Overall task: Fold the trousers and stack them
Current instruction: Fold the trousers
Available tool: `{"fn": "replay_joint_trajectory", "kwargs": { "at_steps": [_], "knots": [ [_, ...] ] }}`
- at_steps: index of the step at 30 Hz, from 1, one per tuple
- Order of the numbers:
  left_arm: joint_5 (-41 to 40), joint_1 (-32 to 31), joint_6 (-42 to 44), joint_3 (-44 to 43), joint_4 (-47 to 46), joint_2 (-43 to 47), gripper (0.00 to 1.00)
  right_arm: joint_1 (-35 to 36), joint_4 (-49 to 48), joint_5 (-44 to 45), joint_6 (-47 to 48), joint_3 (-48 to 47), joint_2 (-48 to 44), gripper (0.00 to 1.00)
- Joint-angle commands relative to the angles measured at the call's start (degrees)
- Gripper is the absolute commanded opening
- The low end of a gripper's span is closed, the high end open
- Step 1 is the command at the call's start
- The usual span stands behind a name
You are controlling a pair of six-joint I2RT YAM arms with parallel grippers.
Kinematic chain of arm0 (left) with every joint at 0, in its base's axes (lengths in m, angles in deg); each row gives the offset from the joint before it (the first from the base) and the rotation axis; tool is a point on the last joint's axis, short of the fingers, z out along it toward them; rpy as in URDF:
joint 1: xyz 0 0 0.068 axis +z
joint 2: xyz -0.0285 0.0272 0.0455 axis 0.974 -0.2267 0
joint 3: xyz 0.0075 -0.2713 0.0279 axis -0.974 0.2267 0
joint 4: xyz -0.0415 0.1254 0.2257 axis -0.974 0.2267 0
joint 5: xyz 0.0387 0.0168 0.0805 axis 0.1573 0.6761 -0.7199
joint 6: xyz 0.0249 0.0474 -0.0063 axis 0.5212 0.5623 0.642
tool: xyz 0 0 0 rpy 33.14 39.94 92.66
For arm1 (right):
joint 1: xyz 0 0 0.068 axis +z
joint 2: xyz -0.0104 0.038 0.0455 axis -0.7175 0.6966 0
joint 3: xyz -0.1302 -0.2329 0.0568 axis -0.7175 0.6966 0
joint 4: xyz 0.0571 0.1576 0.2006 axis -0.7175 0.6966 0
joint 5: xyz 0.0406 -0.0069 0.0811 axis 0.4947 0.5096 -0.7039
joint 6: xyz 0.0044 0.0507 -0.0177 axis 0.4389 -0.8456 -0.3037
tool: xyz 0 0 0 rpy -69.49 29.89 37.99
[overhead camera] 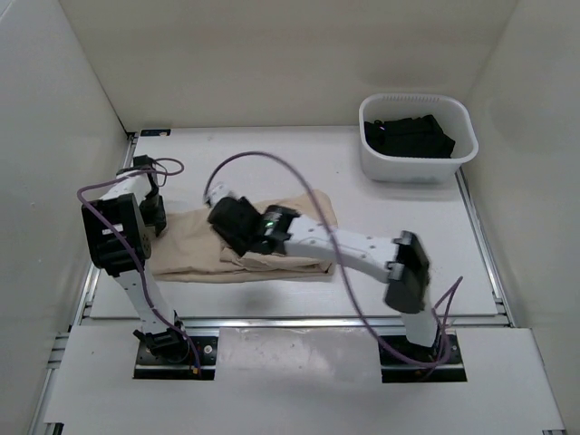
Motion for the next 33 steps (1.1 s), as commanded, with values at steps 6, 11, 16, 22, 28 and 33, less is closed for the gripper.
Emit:
{"fn": "replay_joint_trajectory", "kwargs": {
  "at_steps": [6, 11, 16, 22, 28, 33],
  "knots": [
    [-6.33, 0.78, -0.14, -14.79, 6.64, 6.39, 0.65, -21.75, -3.84, -2.43, -18.41, 31.77, -23.11, 0.0],
    [-9.5, 0.78, -0.14, -19.21, 8.58, 9.46, 0.7, -25.96, -10.28, -12.02, -21.13, 46.76, -26.73, 0.0],
    [-1.79, -4.56, -0.14, -26.48, 15.5, 10.61, 0.69, -30.72, -16.78, -18.53, -21.58, 55.3, -24.1, 0.0],
    [22.8, -25.65, -0.14, -30.31, 23.61, 5.96, 0.67, -31.87, -14.34, -17.23, -17.98, 53.29, -20.84, 0.0],
    [28.58, -37.26, -0.14, -17.47, 13.71, 2.17, 0.59, -33.0, -4.85, -10.46, -15.95, 46.97, -26.11, 0.13],
    [27.15, -40.61, -0.14, -4.72, 7.27, 3.75, 0.58, -35.46, -7.28, -9.74, -17.62, 36.96, -29.55, 0.15]
  ]
}}
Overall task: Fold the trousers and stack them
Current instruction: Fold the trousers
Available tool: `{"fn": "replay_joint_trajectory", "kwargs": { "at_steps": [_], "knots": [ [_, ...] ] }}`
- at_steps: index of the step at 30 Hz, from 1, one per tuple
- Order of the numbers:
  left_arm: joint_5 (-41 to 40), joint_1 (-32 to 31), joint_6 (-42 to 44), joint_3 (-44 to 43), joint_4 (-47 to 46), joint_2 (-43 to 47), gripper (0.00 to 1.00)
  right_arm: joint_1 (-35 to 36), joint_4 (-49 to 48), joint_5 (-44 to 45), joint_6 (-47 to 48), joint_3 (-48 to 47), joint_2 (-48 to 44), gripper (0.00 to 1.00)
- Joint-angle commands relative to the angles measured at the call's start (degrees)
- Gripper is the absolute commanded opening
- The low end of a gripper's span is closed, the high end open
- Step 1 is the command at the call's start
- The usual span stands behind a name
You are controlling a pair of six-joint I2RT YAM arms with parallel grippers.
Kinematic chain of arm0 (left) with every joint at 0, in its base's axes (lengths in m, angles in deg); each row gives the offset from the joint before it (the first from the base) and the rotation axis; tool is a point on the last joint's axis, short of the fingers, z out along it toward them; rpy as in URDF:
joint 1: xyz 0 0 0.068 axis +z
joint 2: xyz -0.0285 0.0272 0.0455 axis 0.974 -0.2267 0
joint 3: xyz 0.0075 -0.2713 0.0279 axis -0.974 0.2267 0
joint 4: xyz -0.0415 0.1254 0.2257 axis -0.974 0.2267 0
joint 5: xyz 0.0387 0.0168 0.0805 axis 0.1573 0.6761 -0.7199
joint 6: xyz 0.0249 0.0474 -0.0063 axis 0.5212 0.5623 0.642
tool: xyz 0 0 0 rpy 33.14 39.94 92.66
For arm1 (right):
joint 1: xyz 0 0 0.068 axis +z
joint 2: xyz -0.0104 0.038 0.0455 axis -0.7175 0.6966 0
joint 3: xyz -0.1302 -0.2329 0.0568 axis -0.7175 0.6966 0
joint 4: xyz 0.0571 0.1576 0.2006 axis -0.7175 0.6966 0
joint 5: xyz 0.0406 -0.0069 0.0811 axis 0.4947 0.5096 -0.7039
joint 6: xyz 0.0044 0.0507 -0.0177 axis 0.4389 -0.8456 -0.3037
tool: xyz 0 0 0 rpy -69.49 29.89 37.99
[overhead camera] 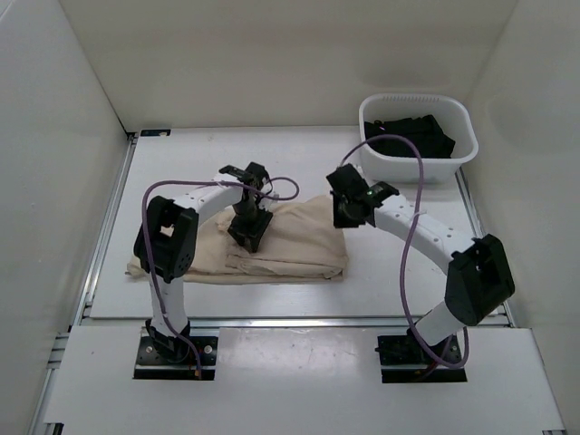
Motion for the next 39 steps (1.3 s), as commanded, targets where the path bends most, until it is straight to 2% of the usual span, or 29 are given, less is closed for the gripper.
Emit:
{"fn": "replay_joint_trajectory", "kwargs": {
  "at_steps": [1, 3, 7, 11, 14, 18, 21, 22, 23, 26, 27, 29, 31, 33, 35, 39],
  "knots": [
    [0.8, -0.92, -0.01, 3.75, -5.41, 4.27, 0.58, -2.33, -3.97, 0.21, -1.86, -7.47, -1.16, 0.15],
    [-1.31, -1.8, -0.01, 5.08, -6.56, 4.28, 0.58, -4.78, -10.27, -8.04, -3.97, -8.88, 2.09, 0.14],
    [-3.16, -2.33, -0.01, 6.74, -7.79, 4.28, 0.58, -7.6, -16.19, -16.58, -8.98, -11.61, 15.08, 0.01],
    [-4.83, -2.33, -0.01, 7.27, -9.03, 4.28, 0.58, -11.47, -22.26, -24.06, -16.09, -12.4, 24.24, 0.0],
    [-6.24, -2.33, -0.01, 8.59, -9.55, 4.28, 0.58, -12.53, -19.73, -21.97, -16.11, -17.49, 29.17, 0.0],
    [-6.77, -2.33, -0.01, 10.78, -10.07, 4.8, 0.58, -14.37, -17.53, -14.76, -14.36, -22.15, 29.71, 0.0],
    [-6.77, -2.33, -0.01, 11.32, -10.08, 4.81, 0.58, -14.91, -14.81, -16.41, -9.98, -27.6, 29.71, 0.01],
    [-6.77, -2.33, -0.01, 11.32, -10.08, 4.81, 0.58, -14.91, -12.36, -17.38, -8.3, -28.92, 29.01, 0.05],
    [-6.77, -2.33, -0.01, 11.32, -10.08, 4.81, 0.59, -14.91, -10.95, -18.26, -6.81, -29.8, 26.83, 0.21],
    [-6.77, -2.33, -0.01, 10.09, -10.08, 4.81, 0.59, -14.21, -5.68, -19.76, -3.54, -26.49, 21.2, 0.53],
    [-6.77, -2.33, -0.01, 10.09, -10.08, 4.81, 0.6, -14.2, -5.66, -21.33, -3.54, -24.03, 16.75, 0.65],
    [-6.15, -2.33, -0.01, 9.56, -10.08, 3.76, 0.6, -14.2, -5.13, -24.41, -6.16, -14.11, 10.68, 0.75],
    [-6.15, -2.33, -0.01, 9.56, -10.08, 3.75, 0.6, -13.68, -5.13, -30.27, -8.37, -6.21, 8.45, 0.82],
    [-5.54, -2.33, -0.01, 9.56, -10.08, 3.22, 0.6, -12.45, -2.68, -30.84, -8.9, -3.1, 7.38, 0.84],
    [-5.01, -2.33, -0.01, 8.86, -10.08, 3.22, 0.6, -11.31, -2.67, -31.01, -8.11, 1.62, 5.29, 0.9],
    [-5.01, -2.33, -0.01, 8.33, -10.08, 3.22, 0.6, -11.3, -8.99, -34.97, -10.04, 6.66, 5.28, 0.9]
  ]
}}
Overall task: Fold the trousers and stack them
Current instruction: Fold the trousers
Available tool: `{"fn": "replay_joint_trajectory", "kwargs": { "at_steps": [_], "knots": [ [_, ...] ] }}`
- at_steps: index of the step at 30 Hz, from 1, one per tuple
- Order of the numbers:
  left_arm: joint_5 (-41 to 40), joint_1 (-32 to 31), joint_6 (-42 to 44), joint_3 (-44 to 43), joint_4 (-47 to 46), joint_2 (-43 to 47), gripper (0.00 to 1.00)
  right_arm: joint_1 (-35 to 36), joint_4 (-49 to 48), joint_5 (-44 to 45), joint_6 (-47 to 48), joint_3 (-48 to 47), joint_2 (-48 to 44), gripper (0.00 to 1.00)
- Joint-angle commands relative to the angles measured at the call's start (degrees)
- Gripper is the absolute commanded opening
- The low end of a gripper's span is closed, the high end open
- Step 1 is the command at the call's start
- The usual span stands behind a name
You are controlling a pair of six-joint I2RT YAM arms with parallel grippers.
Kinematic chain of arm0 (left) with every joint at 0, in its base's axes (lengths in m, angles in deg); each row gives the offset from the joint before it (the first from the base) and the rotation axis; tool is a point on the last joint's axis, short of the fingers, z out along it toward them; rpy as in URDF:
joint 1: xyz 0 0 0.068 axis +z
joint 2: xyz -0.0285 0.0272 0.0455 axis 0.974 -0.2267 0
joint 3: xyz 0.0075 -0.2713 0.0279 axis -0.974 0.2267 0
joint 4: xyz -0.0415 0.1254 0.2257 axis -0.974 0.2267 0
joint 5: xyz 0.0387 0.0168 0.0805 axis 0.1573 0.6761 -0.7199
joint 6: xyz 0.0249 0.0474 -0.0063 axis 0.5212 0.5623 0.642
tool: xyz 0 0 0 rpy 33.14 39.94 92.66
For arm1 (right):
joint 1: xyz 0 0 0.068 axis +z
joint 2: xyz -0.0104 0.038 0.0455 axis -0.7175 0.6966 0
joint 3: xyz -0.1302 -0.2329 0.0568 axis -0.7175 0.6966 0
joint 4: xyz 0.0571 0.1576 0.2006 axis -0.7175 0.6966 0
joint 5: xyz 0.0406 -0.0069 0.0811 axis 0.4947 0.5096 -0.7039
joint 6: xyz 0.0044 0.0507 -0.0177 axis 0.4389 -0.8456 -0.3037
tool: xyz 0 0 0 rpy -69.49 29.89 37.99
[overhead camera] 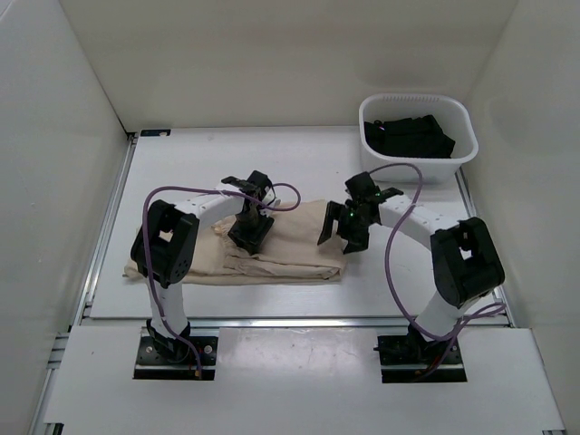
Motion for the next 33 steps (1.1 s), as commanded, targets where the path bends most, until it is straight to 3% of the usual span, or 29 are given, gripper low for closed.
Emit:
{"fn": "replay_joint_trajectory", "kwargs": {
  "at_steps": [1, 6, 8, 10, 15, 20, 24, 26, 30, 31, 32, 33],
  "knots": [
    [-0.33, -0.04, 0.03, -1.51, -1.12, 0.84, 0.6, 0.54, -2.57, -4.39, -1.61, 2.36, 0.62, 0.88],
    [-1.39, -0.04, 0.03, -0.98, -0.59, 0.84, 0.6, 2.31, -4.49, 0.18, -2.14, 6.22, 0.71, 0.83],
    [-1.39, -0.04, 0.03, -0.98, -0.06, 1.37, 0.61, 2.31, -7.83, -1.92, -2.84, 7.81, 1.84, 0.7],
    [-0.08, -0.04, 0.03, -1.51, 0.55, 1.89, 0.61, 2.31, -8.37, -2.72, -3.36, 7.81, 3.6, 0.63],
    [-0.6, -0.04, 0.03, -1.51, 1.69, 1.9, 0.61, 2.31, -0.65, 4.99, -2.23, 7.29, 2.65, 0.85],
    [-0.07, -0.04, 0.03, -1.51, 2.22, 1.9, 0.61, 2.31, 7.6, 13.17, -2.83, 5.97, 0.01, 0.92],
    [-0.07, -0.04, 0.03, -1.51, 2.75, 1.9, 0.61, 5.02, 11.04, 18.01, -2.84, 2.29, 2.02, 0.92],
    [-0.6, -0.04, 0.03, -1.51, 2.75, 1.9, 0.61, 5.56, 10.97, 15.85, -1.53, 1.31, 5.18, 0.93],
    [-0.07, -0.04, 0.03, -2.03, 3.28, 1.9, 0.61, 5.56, -2.27, 2.5, -0.99, 3.42, 10.27, 0.76],
    [-0.07, -0.04, 0.03, -2.03, 3.28, 1.9, 0.61, 5.56, -3.26, -1.71, -1.6, 3.42, 11.08, 0.68],
    [-0.07, -0.04, 0.03, -2.03, 3.28, 1.9, 0.61, 4.86, -4.06, -2.89, -2.74, 3.94, 11.08, 0.51],
    [0.54, -0.04, 0.03, -2.03, 3.28, 2.68, 0.61, 4.33, -4.59, -2.9, -3.79, 4.73, 11.08, 0.41]
  ]
}}
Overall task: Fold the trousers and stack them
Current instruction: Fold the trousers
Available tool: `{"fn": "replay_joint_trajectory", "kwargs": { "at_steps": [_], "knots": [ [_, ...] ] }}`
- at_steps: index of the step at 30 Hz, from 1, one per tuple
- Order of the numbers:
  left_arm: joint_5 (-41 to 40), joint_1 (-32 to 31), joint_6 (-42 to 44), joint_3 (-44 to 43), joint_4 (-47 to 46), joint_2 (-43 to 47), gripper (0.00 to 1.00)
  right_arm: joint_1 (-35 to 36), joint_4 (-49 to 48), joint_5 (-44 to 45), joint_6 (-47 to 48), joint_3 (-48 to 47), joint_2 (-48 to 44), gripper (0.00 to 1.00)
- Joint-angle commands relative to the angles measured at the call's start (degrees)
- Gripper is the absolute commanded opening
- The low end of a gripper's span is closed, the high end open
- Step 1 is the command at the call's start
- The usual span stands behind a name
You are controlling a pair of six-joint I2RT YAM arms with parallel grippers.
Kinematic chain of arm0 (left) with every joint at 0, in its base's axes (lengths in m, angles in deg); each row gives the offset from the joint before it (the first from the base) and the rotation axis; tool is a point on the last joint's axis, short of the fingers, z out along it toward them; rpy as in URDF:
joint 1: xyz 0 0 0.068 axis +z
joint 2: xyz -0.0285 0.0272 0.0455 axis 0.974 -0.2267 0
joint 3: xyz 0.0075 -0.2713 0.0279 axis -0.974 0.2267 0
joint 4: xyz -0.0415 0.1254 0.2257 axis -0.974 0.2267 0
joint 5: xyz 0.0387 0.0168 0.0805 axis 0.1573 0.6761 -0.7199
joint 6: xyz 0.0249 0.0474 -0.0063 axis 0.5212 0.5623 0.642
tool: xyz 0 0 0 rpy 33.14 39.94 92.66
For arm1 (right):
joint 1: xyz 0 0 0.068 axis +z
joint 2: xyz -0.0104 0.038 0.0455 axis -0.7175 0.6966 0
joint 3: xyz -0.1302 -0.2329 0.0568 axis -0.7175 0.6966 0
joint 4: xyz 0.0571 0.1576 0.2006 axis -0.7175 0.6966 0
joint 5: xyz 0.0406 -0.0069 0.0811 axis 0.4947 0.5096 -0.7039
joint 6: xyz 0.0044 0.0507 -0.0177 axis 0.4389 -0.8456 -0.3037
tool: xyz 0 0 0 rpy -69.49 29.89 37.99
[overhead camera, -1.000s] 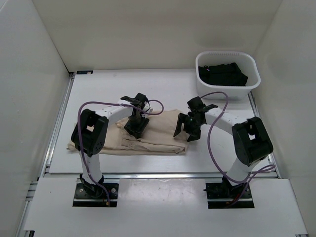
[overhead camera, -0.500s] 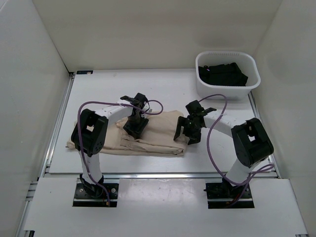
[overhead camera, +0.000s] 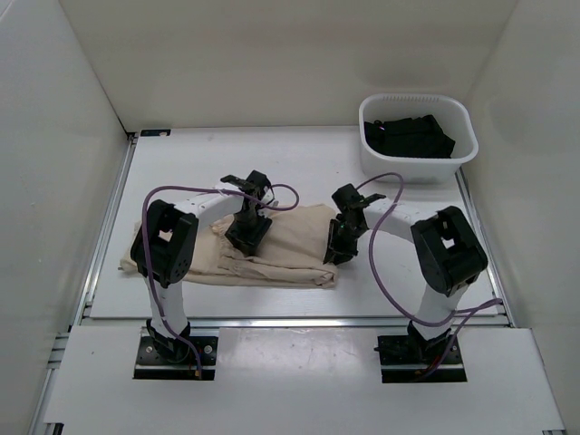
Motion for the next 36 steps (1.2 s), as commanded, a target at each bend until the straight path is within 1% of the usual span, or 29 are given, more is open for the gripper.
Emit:
{"fn": "replay_joint_trajectory", "kwargs": {
  "at_steps": [1, 2, 3, 6, 8, 9, 10, 11, 12, 13, 15, 16, 17, 18, 19, 20, 21, 22, 23, 24, 26, 27, 29, 31, 32, 33, 34, 35, 36],
  "knots": [
    [1.0, -0.06, -0.01, -1.44, 1.74, 2.69, 0.61, -1.37, -8.02, -6.26, -2.38, 4.05, 3.76, 0.29],
    [1.96, -0.06, -0.01, -2.4, 3.49, 4.51, 0.61, -4.08, -8.89, -8.0, -4.65, 5.37, 2.54, 0.06],
    [3.19, -0.06, -0.01, -4.24, 4.38, 5.58, 0.63, -5.67, -10.73, -8.8, -5.89, 8.95, -0.95, 0.0],
    [6.09, -0.06, -0.01, -7.67, 6.93, 9.96, 0.69, -11.83, -11.54, -9.95, -6.87, 12.84, -8.95, 0.0],
    [10.22, -0.06, -0.01, -10.49, 9.3, 12.08, 0.76, -15.68, -4.8, -9.95, -3.73, 11.89, -12.48, 0.0],
    [11.54, 0.55, -0.01, -11.02, 10.01, 13.14, 0.81, -17.01, -1.81, -8.74, -0.32, 10.93, -16.24, 0.0],
    [14.07, 1.77, -0.01, -11.02, 10.71, 15.15, 0.81, -19.64, 5.52, -7.42, 1.46, 8.05, -18.19, 0.0],
    [14.97, 2.74, -0.01, -11.02, 10.72, 16.21, 0.83, -20.97, 9.95, -5.67, 3.13, 5.84, -21.87, 0.0],
    [14.98, 4.67, -0.01, -10.42, 10.72, 17.7, 0.86, -22.11, 14.6, 0.01, 6.54, 3.04, -23.38, 0.0],
    [14.02, 5.56, -0.01, -7.62, 10.11, 18.24, 0.86, -22.82, 23.44, 3.72, 8.31, -3.95, -24.71, 0.0],
    [10.34, 6.79, -0.01, -4.01, 7.48, 18.24, 0.86, -22.83, 30.88, 10.15, 11.57, -11.98, -25.51, 0.0],
    [8.14, 7.58, -0.01, -2.08, 6.42, 18.24, 0.86, -22.31, 33.52, 11.04, 14.8, -15.94, -25.51, 0.0],
    [3.69, 7.59, -0.01, 0.99, 5.37, 17.37, 0.86, -21.69, 37.29, 7.92, 16.49, -23.37, -23.77, 0.0],
    [1.47, 7.59, -0.01, 2.32, 3.01, 16.67, 0.86, -20.73, 39.24, 5.97, 17.55, -27.54, -22.36, 0.0],
    [-0.3, 8.2, -0.01, 3.29, 1.94, 15.62, 0.86, -17.59, 41.17, 5.17, 17.56, -31.58, -20.52, 0.0],
    [-0.92, 8.9, -0.01, 4.0, 1.06, 15.61, 0.87, -15.12, 44.94, 5.16, 17.56, -39.97, -16.06, 0.0],
    [0.29, 8.91, -0.01, 4.53, 0.26, 14.82, 0.87, -9.44, 46.54, 5.68, 17.56, -43.97, -13.41, 0.0],
    [2.04, 9.69, -0.01, 4.53, -1.05, 13.95, 0.87, -6.42, 47.6, 5.69, 17.56, -47.41, -10.86, 0.0],
    [6.06, 9.7, -0.01, 4.53, -1.67, 13.94, 0.88, -3.52, 48.13, 5.69, 17.56, -52.14, -5.79, 0.0],
    [7.93, 9.7, -0.01, 3.84, -2.2, 12.89, 0.98, 1.12, 48.14, 5.69, 17.56, -53.67, -3.39, 0.0],
    [12.58, 9.7, -0.01, 3.05, -3.51, 10.53, 1.0, 4.67, 48.14, 4.2, 17.56, -55.78, 3.45, 0.0],
    [13.82, 9.7, -0.01, 1.99, -3.52, 9.55, 1.0, 7.29, 46.14, 4.2, 16.6, -57.36, 5.58, 0.0],
    [15.94, 9.7, -0.01, 1.46, -4.14, 6.57, 1.0, 9.24, 43.76, 2.01, 16.59, -59.65, 12.0, 0.0],
    [15.94, 10.22, -0.01, 0.14, -4.66, 4.81, 1.0, 10.48, 41.29, -1.23, 15.89, -66.48, 18.92, 0.0],
    [15.94, 10.22, -0.01, 0.14, -4.66, 3.32, 0.98, 10.48, 40.59, -2.04, 15.89, -69.47, 21.14, 0.0],
    [16.55, 10.75, -0.01, 0.14, -5.27, 2.69, 0.96, 11.09, 37.79, -3.7, 15.19, -75.16, 23.07, 0.0],
    [17.08, 10.75, -0.01, 0.92, -5.28, 2.69, 0.93, 11.1, 34.98, -6.32, 14.67, -76.61, 25.53, 0.0],
    [17.09, 10.75, -0.01, 1.45, -5.28, 1.99, 0.89, 11.1, 31.3, -9.05, 13.7, -76.62, 25.55, 0.0],
    [18.04, 11.45, -0.01, 1.46, -5.28, 1.98, 0.8, 11.1, 27.0, -13.51, 10.13, -75.66, 25.55, 0.0]
  ]
}}
